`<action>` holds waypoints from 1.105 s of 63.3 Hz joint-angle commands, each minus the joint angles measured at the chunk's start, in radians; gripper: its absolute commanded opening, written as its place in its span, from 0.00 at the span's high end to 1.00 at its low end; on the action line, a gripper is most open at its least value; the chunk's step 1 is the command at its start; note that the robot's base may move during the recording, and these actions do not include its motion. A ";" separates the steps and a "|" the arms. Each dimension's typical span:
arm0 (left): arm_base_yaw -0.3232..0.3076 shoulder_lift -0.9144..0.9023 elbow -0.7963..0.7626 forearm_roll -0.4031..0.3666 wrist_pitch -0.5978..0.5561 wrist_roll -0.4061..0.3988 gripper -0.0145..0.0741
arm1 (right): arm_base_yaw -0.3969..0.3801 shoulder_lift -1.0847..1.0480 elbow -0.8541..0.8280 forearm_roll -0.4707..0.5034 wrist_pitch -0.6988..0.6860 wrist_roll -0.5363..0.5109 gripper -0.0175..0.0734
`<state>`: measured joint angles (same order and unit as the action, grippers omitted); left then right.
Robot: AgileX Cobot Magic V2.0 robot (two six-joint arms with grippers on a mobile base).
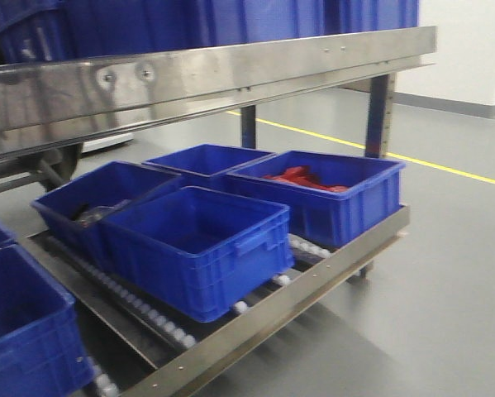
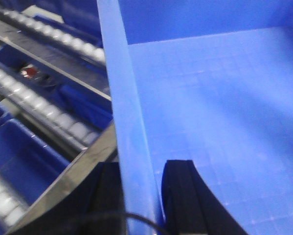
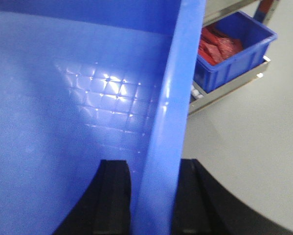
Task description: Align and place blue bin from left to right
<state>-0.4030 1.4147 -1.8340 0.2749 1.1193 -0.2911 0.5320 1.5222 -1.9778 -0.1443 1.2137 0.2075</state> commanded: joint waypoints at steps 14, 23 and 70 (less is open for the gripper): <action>-0.004 -0.019 -0.015 0.027 -0.076 0.020 0.85 | 0.000 -0.027 -0.013 -0.028 -0.101 -0.045 0.88; -0.004 -0.019 -0.015 0.027 -0.076 0.020 0.85 | 0.000 -0.027 -0.013 -0.028 -0.101 -0.045 0.88; -0.004 -0.019 -0.015 0.027 -0.076 0.020 0.85 | 0.000 -0.027 -0.013 -0.028 -0.101 -0.045 0.88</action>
<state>-0.4030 1.4147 -1.8340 0.2749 1.1193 -0.2911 0.5320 1.5222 -1.9778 -0.1425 1.2177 0.2075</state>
